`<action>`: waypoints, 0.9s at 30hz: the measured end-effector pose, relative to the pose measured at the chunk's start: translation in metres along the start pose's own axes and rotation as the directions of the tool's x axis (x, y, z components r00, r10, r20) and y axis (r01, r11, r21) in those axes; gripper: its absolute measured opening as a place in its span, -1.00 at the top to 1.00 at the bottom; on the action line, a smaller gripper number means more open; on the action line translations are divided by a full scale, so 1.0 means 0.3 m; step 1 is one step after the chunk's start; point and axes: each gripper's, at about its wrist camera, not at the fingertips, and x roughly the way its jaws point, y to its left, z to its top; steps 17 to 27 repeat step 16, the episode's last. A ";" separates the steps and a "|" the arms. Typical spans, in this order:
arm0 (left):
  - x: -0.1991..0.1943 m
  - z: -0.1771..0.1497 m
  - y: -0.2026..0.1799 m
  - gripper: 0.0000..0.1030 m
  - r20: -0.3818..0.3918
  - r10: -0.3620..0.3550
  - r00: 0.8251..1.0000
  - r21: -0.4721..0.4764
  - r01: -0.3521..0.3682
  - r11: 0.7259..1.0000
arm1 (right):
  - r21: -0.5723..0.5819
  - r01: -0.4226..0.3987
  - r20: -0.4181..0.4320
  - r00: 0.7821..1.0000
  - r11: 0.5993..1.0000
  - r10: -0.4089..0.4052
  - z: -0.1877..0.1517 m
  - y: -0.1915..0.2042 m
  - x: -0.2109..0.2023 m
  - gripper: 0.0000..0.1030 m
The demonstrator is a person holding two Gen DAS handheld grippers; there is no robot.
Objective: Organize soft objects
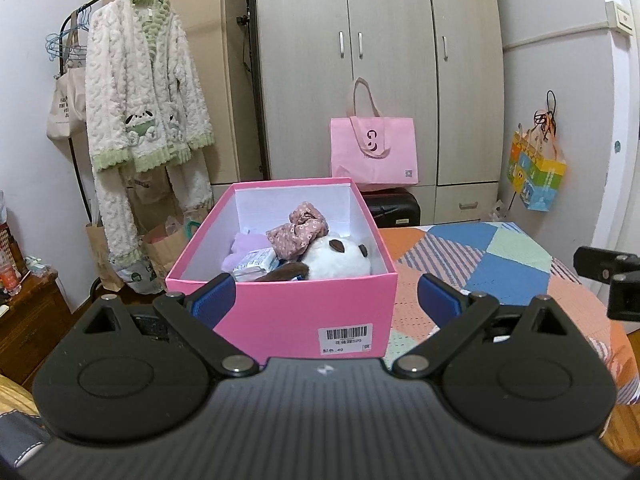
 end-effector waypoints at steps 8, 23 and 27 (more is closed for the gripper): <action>-0.003 0.002 0.001 -0.98 0.001 -0.018 1.000 -0.010 0.018 1.000 | 0.009 -0.004 -0.006 1.000 1.000 0.004 0.003 -0.003 0.009 -1.00; -0.004 0.004 0.006 -0.99 0.002 -0.019 1.000 -0.013 0.019 1.000 | 0.017 -0.001 -0.011 1.000 1.000 0.002 0.005 -0.011 0.019 -1.00; -0.004 0.004 0.006 -0.99 0.002 -0.019 1.000 -0.013 0.019 1.000 | 0.017 -0.001 -0.011 1.000 1.000 0.002 0.005 -0.011 0.019 -1.00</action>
